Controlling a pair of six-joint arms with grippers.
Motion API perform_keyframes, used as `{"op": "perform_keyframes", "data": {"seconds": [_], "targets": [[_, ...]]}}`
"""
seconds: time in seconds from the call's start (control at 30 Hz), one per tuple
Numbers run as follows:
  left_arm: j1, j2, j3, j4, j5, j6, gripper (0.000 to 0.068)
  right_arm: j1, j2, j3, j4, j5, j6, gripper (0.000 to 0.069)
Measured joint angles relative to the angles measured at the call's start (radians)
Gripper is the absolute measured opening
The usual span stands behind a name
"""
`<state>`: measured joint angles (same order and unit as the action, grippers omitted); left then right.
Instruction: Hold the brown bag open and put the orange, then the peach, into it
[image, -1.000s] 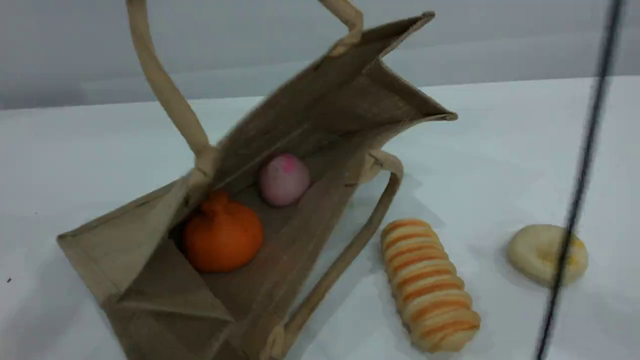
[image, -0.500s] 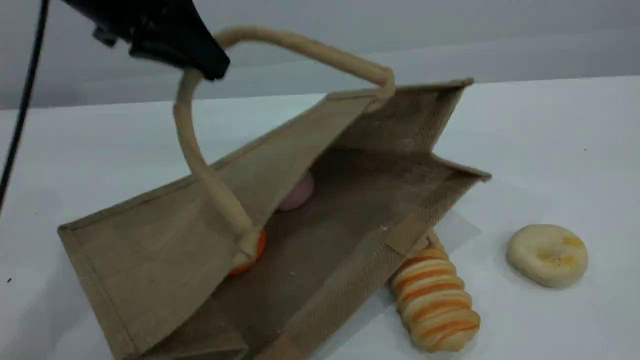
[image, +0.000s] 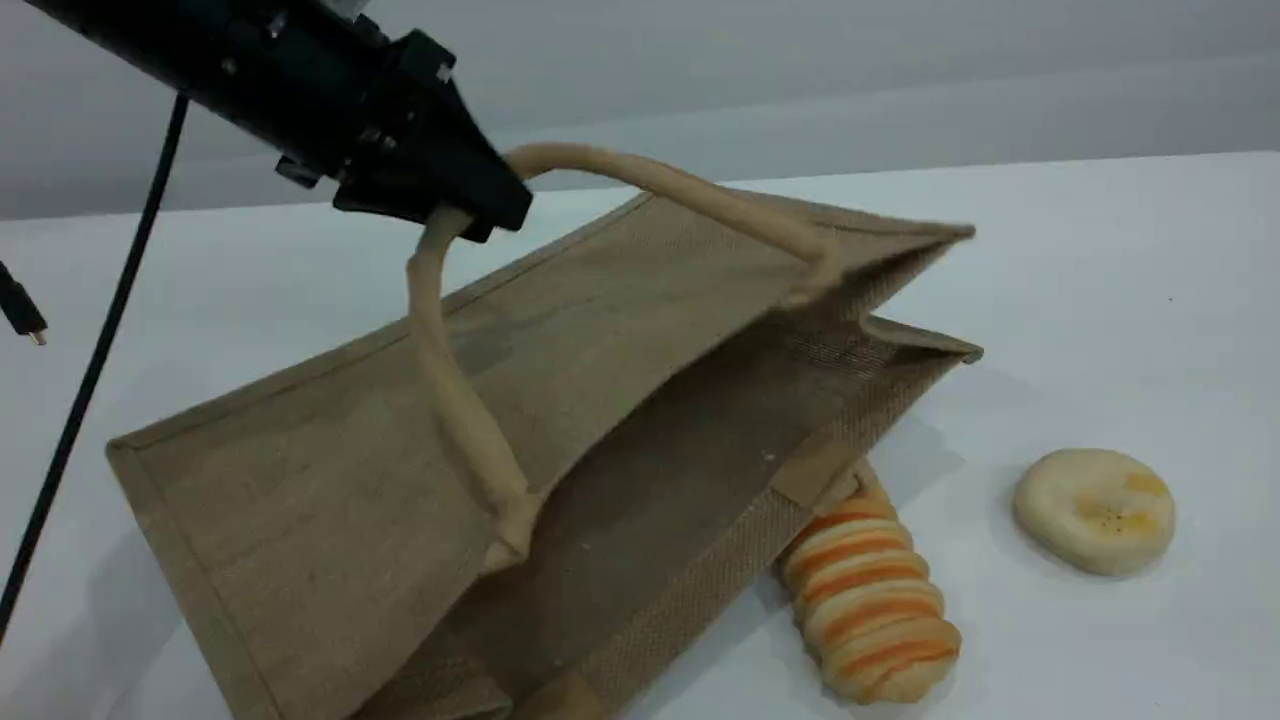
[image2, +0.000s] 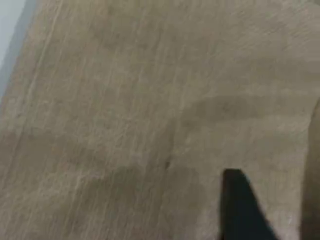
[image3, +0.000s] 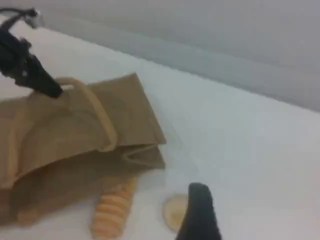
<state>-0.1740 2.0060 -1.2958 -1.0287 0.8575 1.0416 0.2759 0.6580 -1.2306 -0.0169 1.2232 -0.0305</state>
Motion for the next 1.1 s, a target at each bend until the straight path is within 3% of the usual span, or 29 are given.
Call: {"op": "perform_keyframes", "data": {"seconds": [0.07,0.17,0.37,0.47,0.67,0.83,0.93,1.1], "targets": [[0.0,-0.001,-0.003,0.001,0.015,-0.002,0.044,0.0,-0.01,0.015,-0.018,-0.003,0.0,0.0472],[0.0,-0.011,-0.003,0.006,0.057,-0.002,0.0526,0.0,-0.022,0.049,-0.058,-0.004,-0.001,0.0472],[0.0,-0.063,-0.003,0.024,0.105,0.0,0.0552,0.0,-0.077,0.174,-0.114,-0.004,0.008,0.0472],[0.0,-0.113,-0.003,0.074,0.123,-0.01,0.0553,0.0,-0.127,0.255,-0.104,-0.004,0.023,0.0472],[0.0,-0.261,-0.003,0.221,0.134,-0.134,0.0553,0.0,-0.287,0.422,-0.012,-0.007,0.022,0.0472],[-0.005,-0.409,-0.003,0.371,0.186,-0.284,0.0549,0.0,-0.435,0.569,0.011,-0.083,0.011,0.0472],[-0.042,-0.499,-0.003,0.469,0.211,-0.378,0.0535,0.0,-0.514,0.654,0.059,-0.117,0.013,0.0472],[-0.157,-0.643,-0.003,0.675,0.251,-0.565,0.0515,0.001,-0.578,0.727,0.078,-0.16,0.02,0.0472]]}}
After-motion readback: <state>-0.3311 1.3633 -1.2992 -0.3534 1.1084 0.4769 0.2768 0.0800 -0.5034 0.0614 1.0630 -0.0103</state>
